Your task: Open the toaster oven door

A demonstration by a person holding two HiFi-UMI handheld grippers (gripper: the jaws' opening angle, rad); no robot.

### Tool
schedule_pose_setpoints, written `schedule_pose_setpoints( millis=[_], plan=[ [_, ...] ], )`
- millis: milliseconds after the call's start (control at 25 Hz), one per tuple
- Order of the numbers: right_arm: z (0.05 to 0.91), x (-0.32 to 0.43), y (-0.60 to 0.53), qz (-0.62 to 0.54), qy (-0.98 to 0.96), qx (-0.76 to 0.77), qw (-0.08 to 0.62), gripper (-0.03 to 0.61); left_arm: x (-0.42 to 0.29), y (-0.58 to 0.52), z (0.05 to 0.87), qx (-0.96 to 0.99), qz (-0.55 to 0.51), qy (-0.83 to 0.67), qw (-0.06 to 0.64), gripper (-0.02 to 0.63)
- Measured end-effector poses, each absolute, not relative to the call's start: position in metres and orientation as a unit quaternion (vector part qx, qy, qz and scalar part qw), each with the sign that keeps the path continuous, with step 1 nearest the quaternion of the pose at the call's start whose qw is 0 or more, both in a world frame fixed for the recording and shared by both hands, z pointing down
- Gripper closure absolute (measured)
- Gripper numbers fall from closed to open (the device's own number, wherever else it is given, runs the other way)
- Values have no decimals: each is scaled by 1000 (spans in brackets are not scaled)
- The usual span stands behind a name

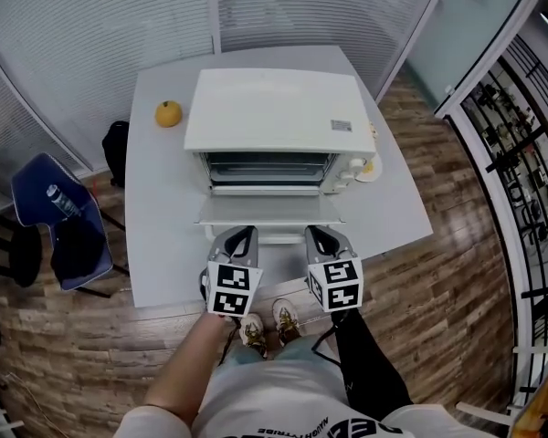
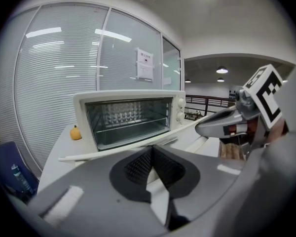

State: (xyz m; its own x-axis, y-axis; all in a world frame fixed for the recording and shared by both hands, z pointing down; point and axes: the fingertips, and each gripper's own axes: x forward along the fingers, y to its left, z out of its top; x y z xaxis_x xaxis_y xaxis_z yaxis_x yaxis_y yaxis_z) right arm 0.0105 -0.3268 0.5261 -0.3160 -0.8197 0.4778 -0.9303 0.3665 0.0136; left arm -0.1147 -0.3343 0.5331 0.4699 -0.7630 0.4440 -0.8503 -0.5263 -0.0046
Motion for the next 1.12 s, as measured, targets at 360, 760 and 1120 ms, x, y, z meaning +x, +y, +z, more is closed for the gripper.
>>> schedule_pose_setpoints(
  millis=[360, 760, 1120],
  plan=[
    [570, 13, -299, 155, -786, 559, 212, 575, -114, -303, 576, 859, 192, -454, 139, 557],
    [623, 11, -284, 182, -773, 578, 188, 575, -118, -286, 631, 856, 175, -458, 161, 555],
    [645, 14, -275, 179, -755, 609, 163, 575, -117, -275, 656, 849, 160, -469, 186, 555]
  ],
)
